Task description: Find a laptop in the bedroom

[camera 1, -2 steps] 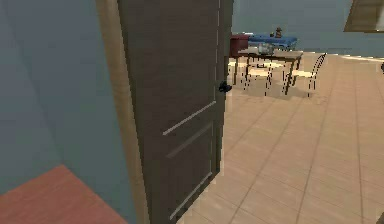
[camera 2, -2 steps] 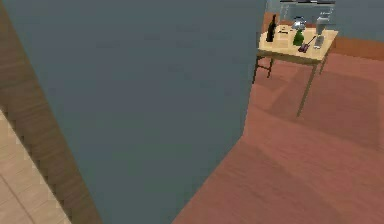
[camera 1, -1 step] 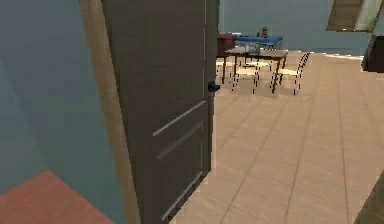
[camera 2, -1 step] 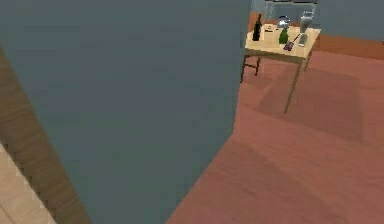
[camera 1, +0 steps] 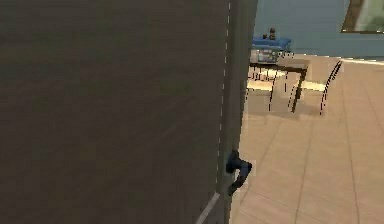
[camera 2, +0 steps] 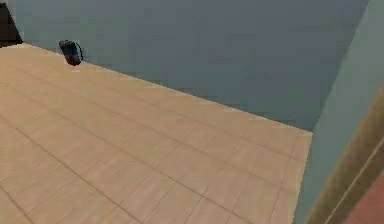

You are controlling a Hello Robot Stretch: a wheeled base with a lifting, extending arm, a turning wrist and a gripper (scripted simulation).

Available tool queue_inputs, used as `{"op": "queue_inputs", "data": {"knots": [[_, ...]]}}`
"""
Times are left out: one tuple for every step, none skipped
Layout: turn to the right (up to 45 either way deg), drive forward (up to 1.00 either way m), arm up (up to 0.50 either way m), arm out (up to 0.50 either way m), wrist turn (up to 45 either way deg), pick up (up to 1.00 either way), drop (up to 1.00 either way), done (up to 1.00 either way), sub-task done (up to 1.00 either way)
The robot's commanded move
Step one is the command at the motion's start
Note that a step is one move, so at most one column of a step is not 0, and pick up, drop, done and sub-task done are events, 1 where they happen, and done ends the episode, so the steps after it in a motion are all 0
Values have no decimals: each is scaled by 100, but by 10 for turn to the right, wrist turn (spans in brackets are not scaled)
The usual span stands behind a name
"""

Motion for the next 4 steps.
{"op": "queue_inputs", "data": {"knots": [[450,0,0,0,0,0,0,0,0],[30,0,0,0,0,0,0,0,0],[0,85,0,0,0,0,0,0,0],[-210,0,0,0,0,0,0,0,0]]}}
